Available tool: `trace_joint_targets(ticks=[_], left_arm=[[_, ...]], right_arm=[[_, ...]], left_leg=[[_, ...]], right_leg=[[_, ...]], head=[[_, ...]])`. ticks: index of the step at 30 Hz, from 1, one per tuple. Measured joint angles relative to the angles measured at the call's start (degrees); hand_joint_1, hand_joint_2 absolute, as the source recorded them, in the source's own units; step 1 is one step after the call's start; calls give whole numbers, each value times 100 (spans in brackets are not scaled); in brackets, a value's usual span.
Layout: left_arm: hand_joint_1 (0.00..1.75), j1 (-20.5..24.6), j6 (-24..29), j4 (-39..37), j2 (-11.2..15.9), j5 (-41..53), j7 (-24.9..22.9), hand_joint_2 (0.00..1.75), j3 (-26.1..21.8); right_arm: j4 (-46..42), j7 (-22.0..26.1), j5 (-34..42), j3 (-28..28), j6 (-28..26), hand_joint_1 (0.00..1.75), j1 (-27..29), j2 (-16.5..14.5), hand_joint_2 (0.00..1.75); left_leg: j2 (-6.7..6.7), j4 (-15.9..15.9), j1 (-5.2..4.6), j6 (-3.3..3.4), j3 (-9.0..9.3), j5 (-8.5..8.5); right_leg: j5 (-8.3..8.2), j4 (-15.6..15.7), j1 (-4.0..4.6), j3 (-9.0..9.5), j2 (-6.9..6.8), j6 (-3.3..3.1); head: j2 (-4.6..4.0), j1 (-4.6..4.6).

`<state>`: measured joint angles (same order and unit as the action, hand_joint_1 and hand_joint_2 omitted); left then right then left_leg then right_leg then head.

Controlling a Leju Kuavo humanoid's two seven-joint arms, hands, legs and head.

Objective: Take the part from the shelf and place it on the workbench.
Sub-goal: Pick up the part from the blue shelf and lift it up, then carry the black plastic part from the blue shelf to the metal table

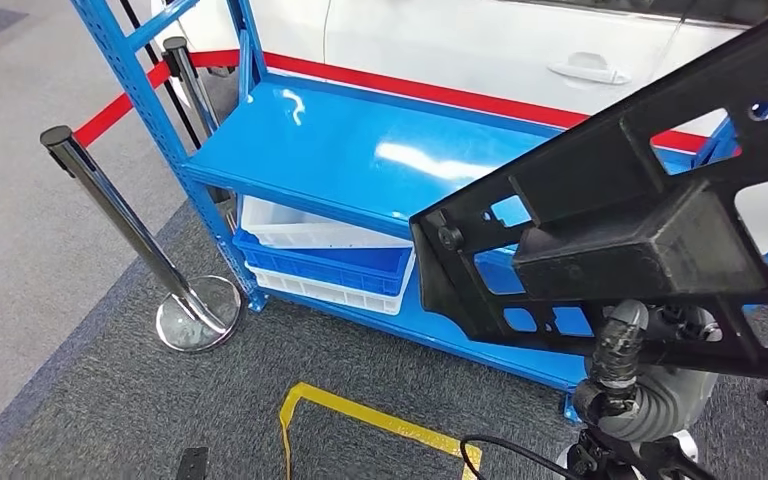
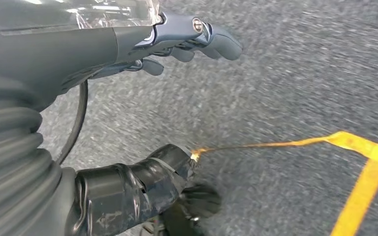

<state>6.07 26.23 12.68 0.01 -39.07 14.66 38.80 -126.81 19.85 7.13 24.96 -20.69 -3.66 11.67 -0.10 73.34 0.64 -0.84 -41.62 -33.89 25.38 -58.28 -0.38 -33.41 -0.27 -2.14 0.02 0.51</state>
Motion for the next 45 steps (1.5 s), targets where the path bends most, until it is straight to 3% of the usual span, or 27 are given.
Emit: trace_joint_targets(ticks=[2,3,4,6,7,9,10,12,14,15,16,17,19,21,22,24,26,29,30,32,34,36,37,40,42,44,45], left_arm=[[0,1,2,0,-1,-6,-3,175,0],[0,4,3,0,-1,-8,-3,175,0],[0,11,5,0,-1,-12,-3,175,0],[0,30,10,0,-3,-19,-2,175,0],[0,39,12,0,-5,-24,-1,175,0],[0,40,13,0,-13,-44,0,175,0],[0,37,13,0,-17,-55,1,175,0],[0,26,13,0,-21,-74,1,175,0],[0,25,15,0,-16,-84,1,175,-2],[0,25,16,0,-14,-88,1,175,-2],[0,23,18,0,-14,-93,1,175,-2],[0,18,19,0,-14,-99,6,175,-2],[0,10,25,0,-17,-115,54,175,-2],[0,24,40,0,-22,-124,120,175,-2],[0,34,50,0,-24,-130,137,175,-2],[0,43,66,-1,-16,-150,143,175,-2],[0,28,71,-3,-3,-172,140,175,-2],[0,9,72,-4,-4,-182,135,175,-3],[0,8,72,-4,-5,-182,135,175,-3],[0,1,73,-4,-3,-183,127,175,-2],[0,-4,73,-4,4,-184,110,175,-2],[0,2,72,-4,8,-185,92,175,-2],[0,7,71,-4,8,-184,82,175,-2],[0,-1,71,-4,7,-180,46,175,-2],[0,-10,72,-4,5,-179,28,175,-2],[0,-7,78,-4,6,-176,18,175,-3],[0,-3,82,-4,7,-174,15,175,-3]], right_arm=[[0,3,44,-24,-1,175,28,0,175],[0,4,64,-36,-1,175,39,0,175],[0,7,83,-46,0,175,48,0,175],[2,13,117,-69,5,175,58,0,175],[3,16,126,-77,9,175,62,0,175],[7,22,135,-90,16,175,68,0,175],[8,25,141,-96,18,175,71,0,175],[13,26,153,-104,21,175,78,0,175],[27,27,159,-106,21,175,81,0,175],[37,28,164,-107,20,175,83,0,175],[49,27,171,-107,18,175,85,0,175],[62,27,175,-107,13,175,86,0,175],[83,20,157,-107,-5,175,84,0,175],[92,2,116,-108,-22,175,89,0,175],[95,-5,103,-109,-26,175,90,0,175],[102,-14,94,-109,-26,175,92,0,175],[111,-15,93,-109,-23,175,86,-1,175],[125,-15,93,-109,-19,175,82,-5,175],[134,-16,93,-109,-18,175,83,-5,175],[154,-16,93,-109,-16,175,83,-7,175],[164,-16,93,-109,-13,175,82,-7,175],[167,-18,93,-109,-6,175,75,-7,175],[168,-19,93,-109,-1,175,70,-7,175],[178,-40,102,-109,9,175,57,-5,175],[190,-63,118,-109,15,175,49,-4,175],[205,-85,137,-109,21,175,46,-4,175],[215,-93,145,-109,22,175,46,-4,175]], left_leg=[[0,7,0,10,225,226],[0,-251,-1,32,476,379],[0,-636,-6,66,783,417],[-7,-1353,-36,135,1282,320],[-12,-1542,-57,167,1385,259],[-11,-1624,-64,232,1361,341],[3,-1643,-54,270,1328,407],[36,-1679,-28,350,1212,561],[50,-1666,-35,390,1033,702],[53,-1651,-37,391,932,767],[48,-1628,-39,384,828,827],[40,-1596,-38,371,726,881],[-14,-1523,-33,327,541,959],[-75,-1461,-36,259,421,1024],[-102,-1446,-38,219,392,1067],[-166,-1458,-36,145,368,1157],[-165,-1331,-23,84,281,1045],[-87,-469,8,0,-50,421],[-74,-170,16,-23,-136,292],[-39,-72,21,-46,-48,341],[82,-703,16,-26,401,582],[253,-1265,-35,56,765,700],[304,-1391,-62,109,826,688],[202,-1475,-65,241,805,719],[108,-1536,-32,300,805,777],[11,-1550,-26,333,785,809],[-46,-1545,-28,342,773,815]], right_leg=[[-128,-41,2,-203,1,18],[-187,-68,2,-301,3,32],[-239,-94,3,-382,3,51],[-332,-115,6,-459,-13,110],[-381,-101,4,-461,-24,146],[-471,-61,-4,-461,-32,219],[-418,-93,-10,-491,-20,248],[16,-445,-21,-626,5,291],[594,-1156,-30,-793,12,320],[721,-1464,-33,-823,12,335],[708,-1634,-33,-778,13,344],[586,-1606,-34,-635,14,345],[356,-1013,-32,-95,98,308],[433,-286,-19,403,243,256],[513,-88,-9,517,283,236],[491,-14,-4,524,204,197],[405,13,-38,484,99,124],[303,22,-50,372,-56,53],[279,16,-45,329,-110,51],[248,-14,-41,256,-213,65],[246,-59,-38,213,-314,84],[253,-87,-17,197,-406,124],[256,-93,-6,198,-449,154],[270,-98,3,214,-530,255],[458,-340,-7,110,-347,305],[819,-997,-20,-199,-98,325],[958,-1356,-20,-373,-42,328]], head=[[0,2],[0,2],[0,3],[0,-3],[0,2],[0,10],[0,10],[0,-11],[0,-26],[0,-28],[0,-28],[0,-29],[0,-29],[0,-24],[0,-24],[0,-33],[0,-21],[0,25],[0,28],[0,29],[0,31],[0,26],[0,29],[0,34],[0,17],[0,-4],[0,-9]])
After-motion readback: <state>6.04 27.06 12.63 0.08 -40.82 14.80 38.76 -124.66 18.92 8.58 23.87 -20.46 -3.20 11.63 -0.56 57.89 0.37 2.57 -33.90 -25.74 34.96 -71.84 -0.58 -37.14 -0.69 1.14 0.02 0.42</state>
